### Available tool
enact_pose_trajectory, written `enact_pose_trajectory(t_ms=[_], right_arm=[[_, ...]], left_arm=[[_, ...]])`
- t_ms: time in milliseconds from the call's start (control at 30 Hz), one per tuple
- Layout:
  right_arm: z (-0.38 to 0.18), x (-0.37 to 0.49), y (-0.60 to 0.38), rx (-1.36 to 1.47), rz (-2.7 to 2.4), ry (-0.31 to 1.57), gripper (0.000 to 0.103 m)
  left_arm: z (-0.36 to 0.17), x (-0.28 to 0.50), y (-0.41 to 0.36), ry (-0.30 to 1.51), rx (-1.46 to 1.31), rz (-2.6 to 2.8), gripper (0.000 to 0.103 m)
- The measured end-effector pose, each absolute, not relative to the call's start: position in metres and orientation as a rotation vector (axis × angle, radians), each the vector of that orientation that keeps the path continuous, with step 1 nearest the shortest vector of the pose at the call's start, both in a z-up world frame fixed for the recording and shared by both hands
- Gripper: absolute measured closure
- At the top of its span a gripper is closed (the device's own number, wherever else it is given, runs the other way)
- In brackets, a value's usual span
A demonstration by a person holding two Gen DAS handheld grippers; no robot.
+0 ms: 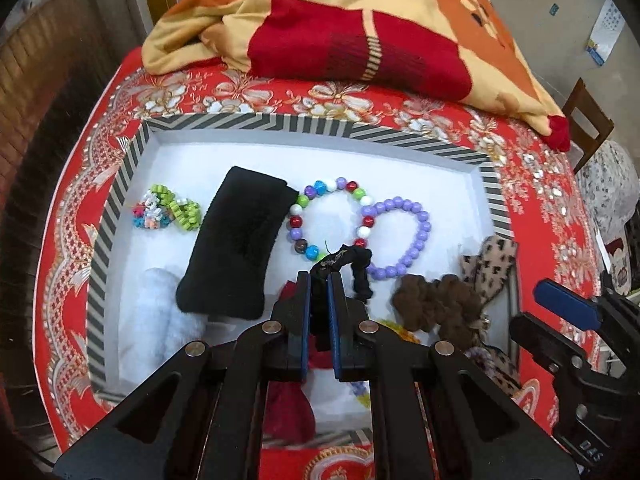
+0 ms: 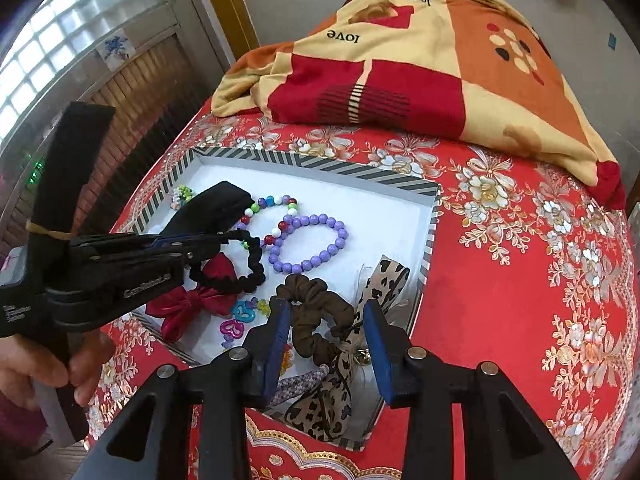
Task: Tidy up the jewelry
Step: 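Carry the black scrunchie and silver bracelet into the white tray and open both tools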
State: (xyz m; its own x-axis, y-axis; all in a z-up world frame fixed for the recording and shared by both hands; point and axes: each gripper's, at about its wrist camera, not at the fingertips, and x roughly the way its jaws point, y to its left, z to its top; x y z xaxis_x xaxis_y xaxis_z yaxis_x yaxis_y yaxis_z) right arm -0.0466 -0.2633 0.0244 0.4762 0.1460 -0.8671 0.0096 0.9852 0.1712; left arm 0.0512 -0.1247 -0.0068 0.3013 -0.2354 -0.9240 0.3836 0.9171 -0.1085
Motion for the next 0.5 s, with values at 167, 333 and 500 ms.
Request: enact_pose_trajectory(t_ms=[167, 333, 500], right_arm=[[0.022, -0.044, -0.263, 0.169, 0.081, 1.072, 0.067], [0.02, -0.046, -0.263, 0.178, 0.071, 1.077, 0.065], [0.023, -0.054, -0.264, 0.182, 0.06, 1.073, 0.064]], left_arm=[[-0.017, 0.061, -0.123, 1.208, 0.154, -0.385, 0.096], [-0.019, 0.062, -0.124, 1.21, 0.158, -0.384, 0.095], [-0.017, 0.064, -0.118, 1.227, 0.103, -0.402, 0.062]])
